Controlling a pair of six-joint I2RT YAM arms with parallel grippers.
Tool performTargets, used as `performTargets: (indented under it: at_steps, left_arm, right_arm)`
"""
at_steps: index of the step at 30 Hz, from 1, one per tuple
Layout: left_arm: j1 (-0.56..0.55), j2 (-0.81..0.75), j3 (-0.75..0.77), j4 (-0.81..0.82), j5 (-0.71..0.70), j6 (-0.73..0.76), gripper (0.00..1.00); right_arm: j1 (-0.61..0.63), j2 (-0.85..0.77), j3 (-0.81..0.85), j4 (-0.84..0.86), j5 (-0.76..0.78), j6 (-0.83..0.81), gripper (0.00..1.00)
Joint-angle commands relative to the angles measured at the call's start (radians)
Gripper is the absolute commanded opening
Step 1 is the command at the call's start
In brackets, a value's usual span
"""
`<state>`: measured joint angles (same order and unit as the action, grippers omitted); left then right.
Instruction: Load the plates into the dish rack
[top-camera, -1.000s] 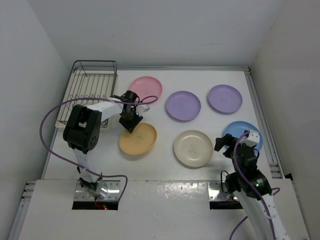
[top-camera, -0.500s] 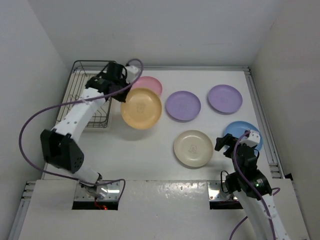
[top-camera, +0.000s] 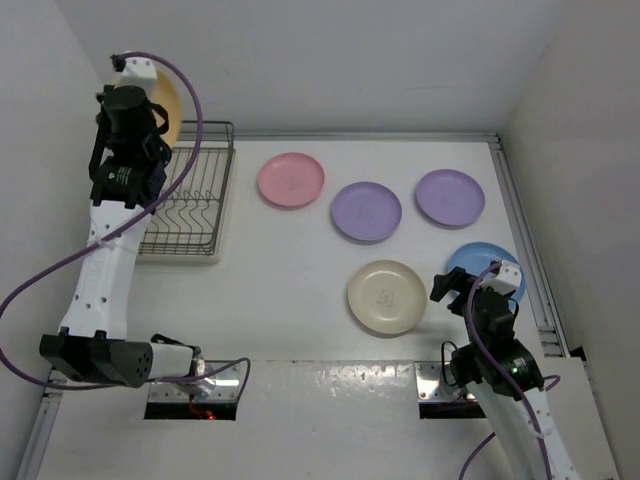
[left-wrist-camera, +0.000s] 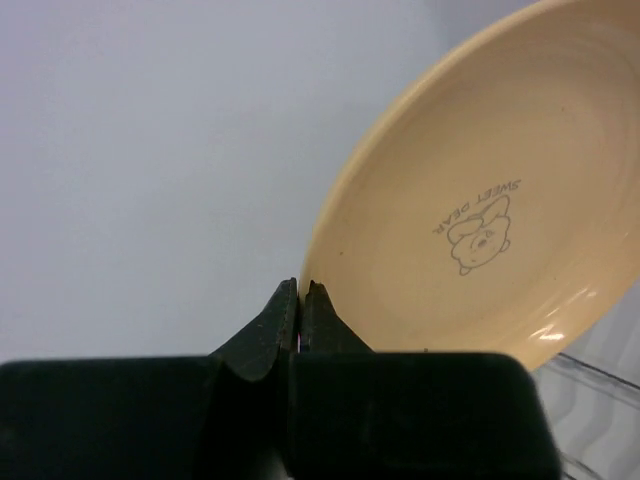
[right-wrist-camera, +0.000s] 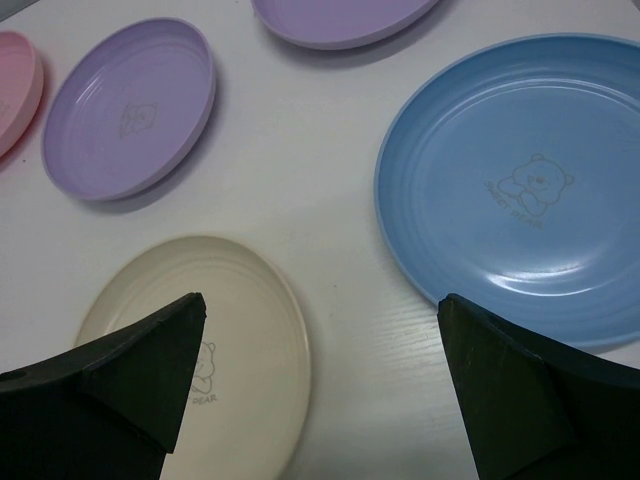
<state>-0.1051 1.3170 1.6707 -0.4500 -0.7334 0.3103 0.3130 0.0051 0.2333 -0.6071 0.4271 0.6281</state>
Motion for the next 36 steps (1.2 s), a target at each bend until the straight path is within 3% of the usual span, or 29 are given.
performTargets:
  at_steps: [1, 12, 21, 27, 33, 36]
  left_arm:
    - [0.073, -0.038, -0.168, 0.442, -0.308, 0.295, 0.00]
    - [0.200, -0.127, -0.357, 0.418, -0.247, 0.188, 0.00]
    - [0.214, -0.127, -0.358, 0.340, -0.248, 0.095, 0.00]
    - [0.202, -0.145, -0.469, 0.479, -0.317, 0.133, 0.00]
    - [0.151, -0.136, -0.521, 0.516, -0.331, 0.160, 0.00]
    - [0.142, -0.115, -0.574, 0.669, -0.372, 0.254, 0.00]
  right_arm:
    - [0.008, -0.051, 0.026, 0.023, 0.033, -0.001, 0.99]
    - [0.005, -0.022, 0.031, 0.018, 0.035, -0.002, 0.99]
    - [0.006, -0.033, 0.020, 0.020, 0.032, 0.021, 0.99]
    - [0.008, -0.054, 0.003, 0.033, 0.024, 0.018, 0.99]
    - [0.008, -0.031, 0.008, 0.040, 0.021, 0.005, 0.99]
    - [0.008, -0.011, 0.008, 0.041, 0.016, 0.001, 0.99]
